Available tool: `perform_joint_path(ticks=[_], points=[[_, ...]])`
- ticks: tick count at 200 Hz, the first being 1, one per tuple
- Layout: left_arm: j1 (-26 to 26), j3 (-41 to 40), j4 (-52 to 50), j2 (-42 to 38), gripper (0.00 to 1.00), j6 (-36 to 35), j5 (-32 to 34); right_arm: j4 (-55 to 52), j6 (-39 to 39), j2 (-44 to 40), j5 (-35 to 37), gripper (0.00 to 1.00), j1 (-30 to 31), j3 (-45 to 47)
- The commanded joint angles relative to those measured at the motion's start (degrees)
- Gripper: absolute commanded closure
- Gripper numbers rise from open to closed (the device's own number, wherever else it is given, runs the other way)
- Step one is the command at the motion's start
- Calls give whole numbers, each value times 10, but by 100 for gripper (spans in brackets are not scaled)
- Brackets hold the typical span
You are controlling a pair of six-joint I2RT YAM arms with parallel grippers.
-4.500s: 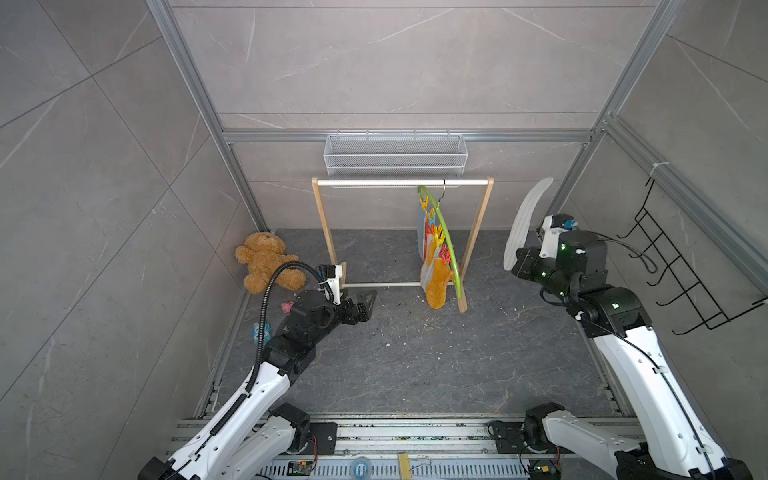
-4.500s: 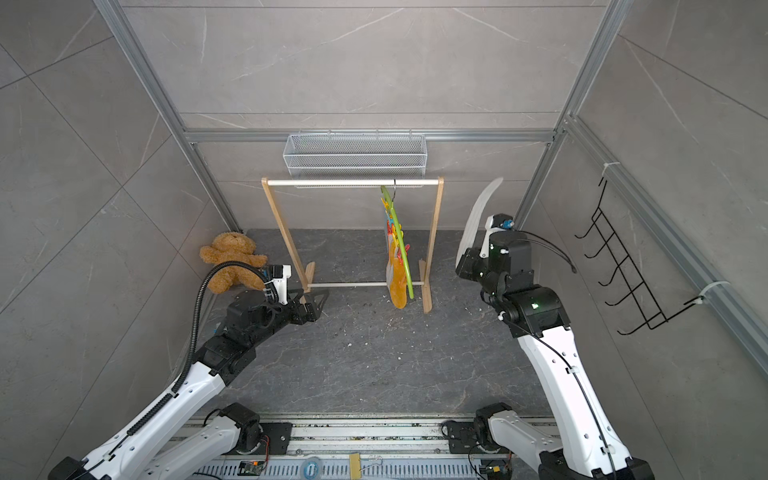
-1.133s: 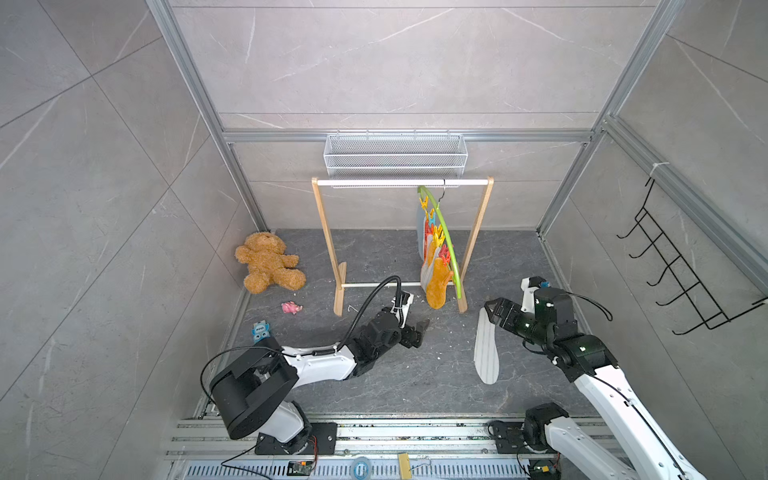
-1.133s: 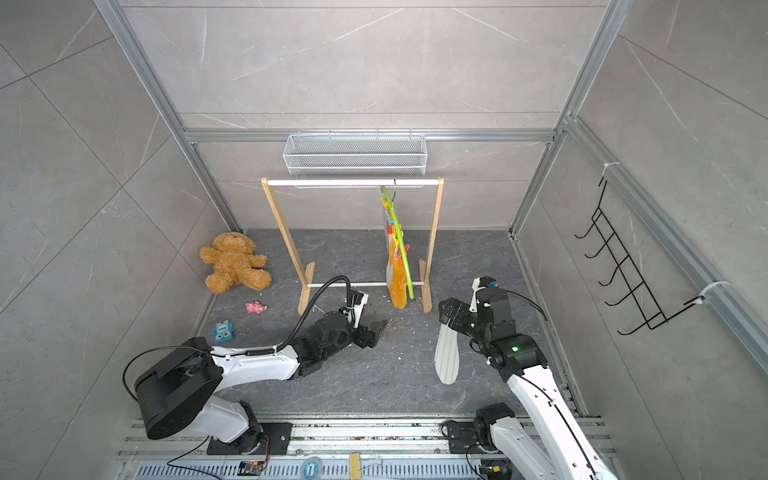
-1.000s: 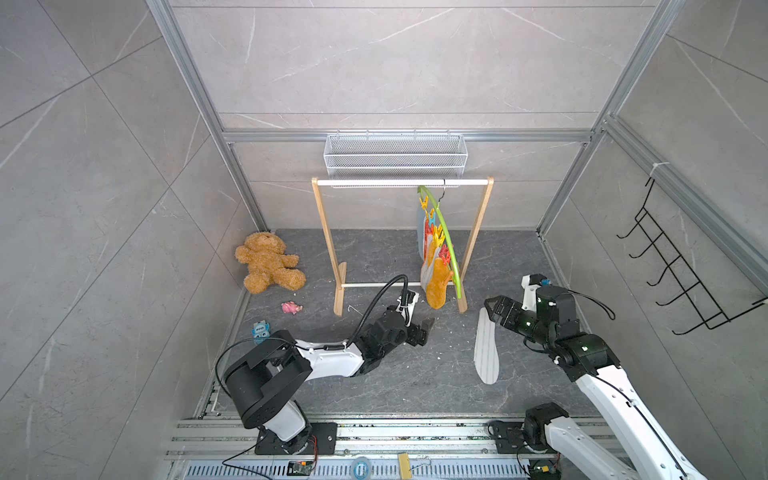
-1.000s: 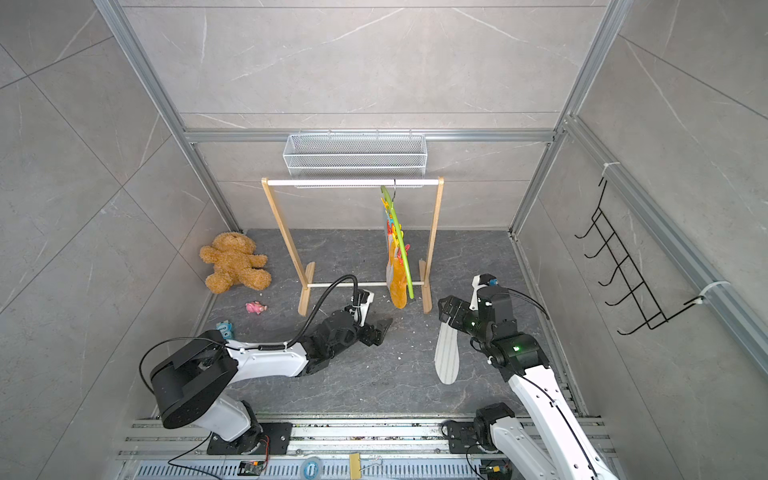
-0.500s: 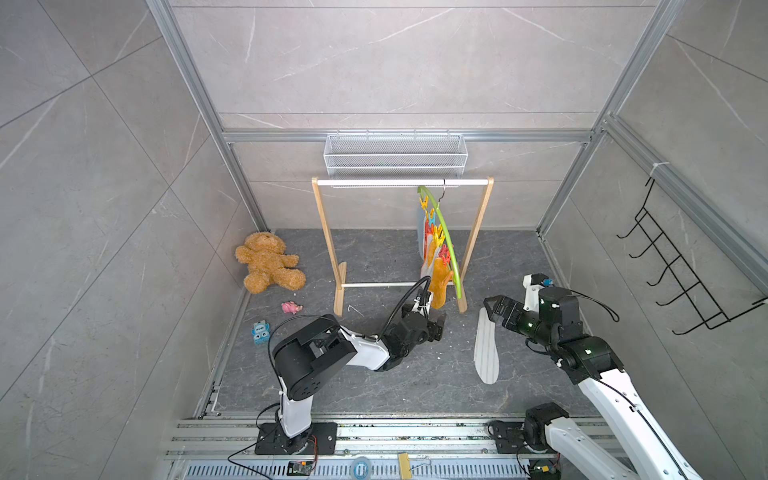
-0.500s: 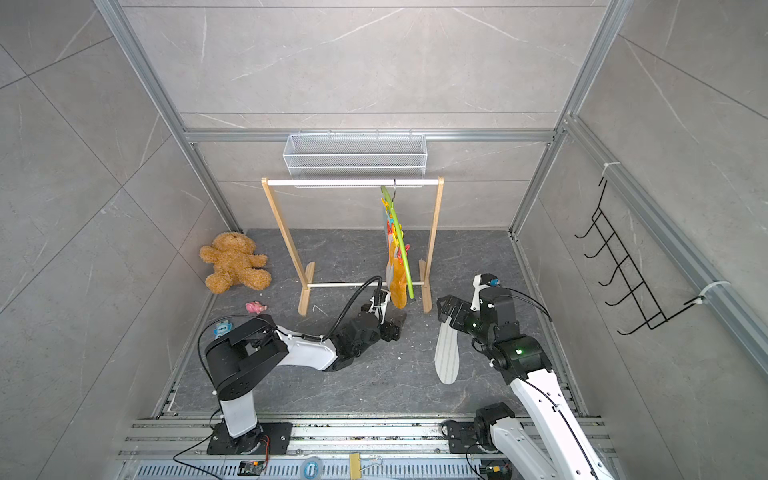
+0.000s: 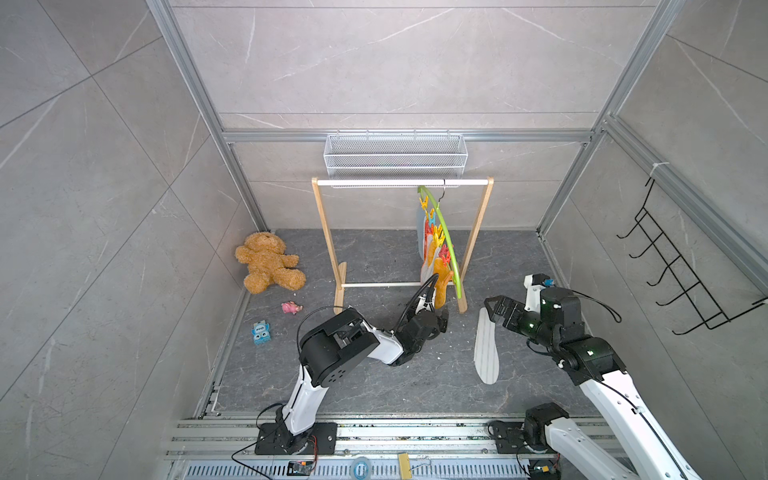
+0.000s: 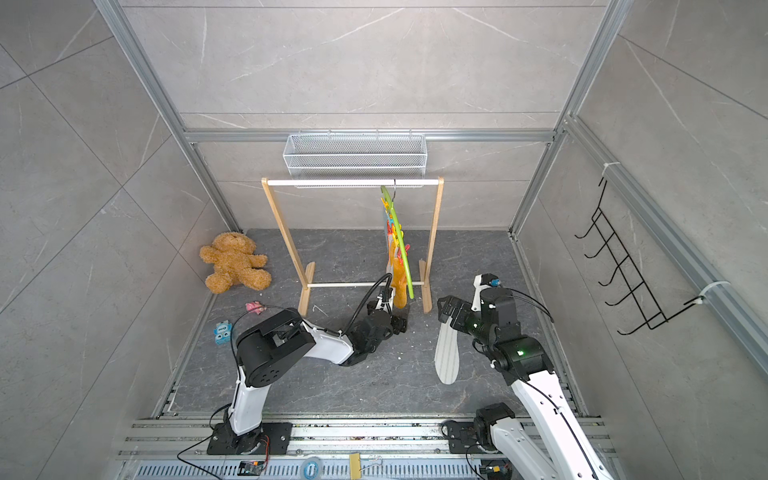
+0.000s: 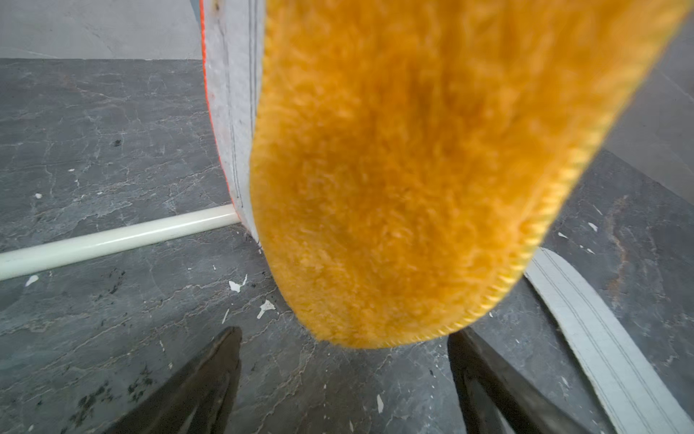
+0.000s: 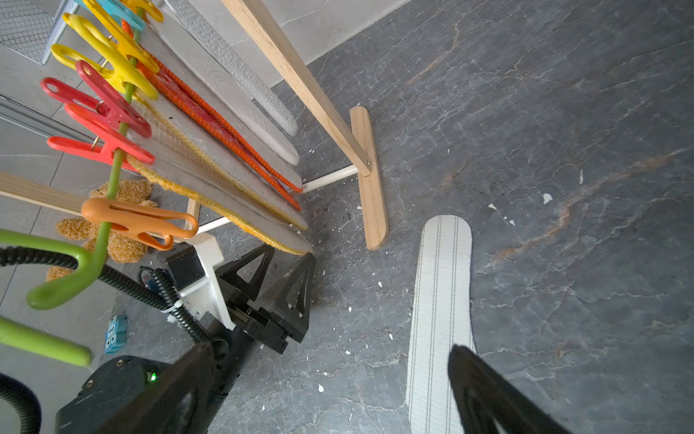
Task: Take the shoe insoles off the hanger
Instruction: Remove the insole from the hanger.
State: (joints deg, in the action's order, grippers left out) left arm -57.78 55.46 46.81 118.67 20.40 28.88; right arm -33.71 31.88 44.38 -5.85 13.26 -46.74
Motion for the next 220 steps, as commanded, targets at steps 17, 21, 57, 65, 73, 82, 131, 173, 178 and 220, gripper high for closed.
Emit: perform_joint_path(ticks=[17, 21, 57, 65, 73, 82, 131, 173, 178, 220], points=[[-2, 30, 25, 25, 12, 23, 42, -18, -6, -3, -4, 0, 0, -14], [-2, 33, 25, 28, 12, 23, 42, -18, -6, -3, -4, 0, -1, -14], [-1, 52, 16, 45, 13, 24, 44, -14, -2, 4, -8, 0, -1, -13], [-1, 55, 14, 49, 14, 24, 45, -14, -1, 4, -9, 0, 0, -14], [-1, 56, 14, 50, 15, 25, 47, -13, 0, 5, -10, 0, 0, -15], [-1, 56, 14, 53, 16, 27, 50, -13, 1, 6, -11, 0, 0, -14], [2, 54, 14, 51, 29, 25, 57, -8, 8, 11, -17, 0, 0, -14], [2, 44, 17, 43, 40, 17, 61, -2, 12, 12, -25, 0, 0, -14], [2, 42, 17, 41, 42, 16, 63, -2, 12, 13, -25, 0, 0, -14], [3, 22, 23, 23, 48, 11, 71, 0, 13, 15, -32, 0, -1, -18]])
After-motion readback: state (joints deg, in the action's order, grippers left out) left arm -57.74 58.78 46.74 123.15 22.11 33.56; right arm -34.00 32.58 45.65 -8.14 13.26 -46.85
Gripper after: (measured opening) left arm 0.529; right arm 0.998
